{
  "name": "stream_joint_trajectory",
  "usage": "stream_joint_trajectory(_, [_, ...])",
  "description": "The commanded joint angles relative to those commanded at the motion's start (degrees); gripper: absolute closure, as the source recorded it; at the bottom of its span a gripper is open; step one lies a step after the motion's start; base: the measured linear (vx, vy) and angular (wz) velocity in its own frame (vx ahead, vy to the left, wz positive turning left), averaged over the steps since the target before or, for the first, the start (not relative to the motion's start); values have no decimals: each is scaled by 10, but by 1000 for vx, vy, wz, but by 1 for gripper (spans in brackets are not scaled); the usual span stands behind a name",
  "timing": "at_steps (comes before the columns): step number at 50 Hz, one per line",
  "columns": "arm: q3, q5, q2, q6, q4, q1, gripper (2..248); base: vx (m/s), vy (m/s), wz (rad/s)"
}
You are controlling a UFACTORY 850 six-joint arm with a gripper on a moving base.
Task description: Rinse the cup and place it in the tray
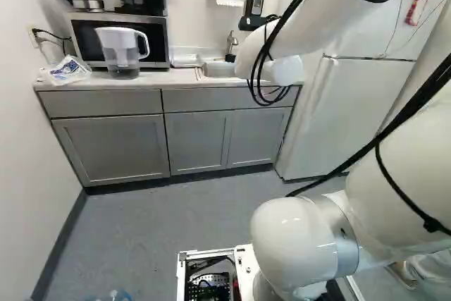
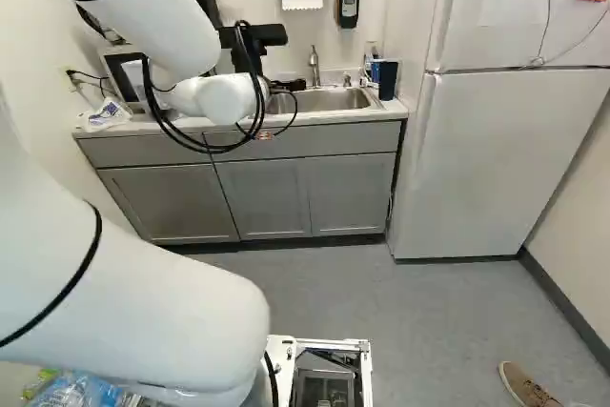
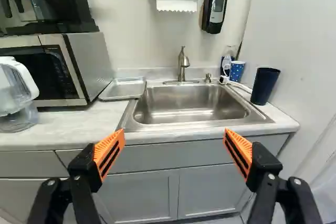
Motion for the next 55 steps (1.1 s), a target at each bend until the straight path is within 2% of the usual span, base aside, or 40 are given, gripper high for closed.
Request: stream_joint_trajectory(55, [-99,-88,-35,0,0,0,3,0,0,0])
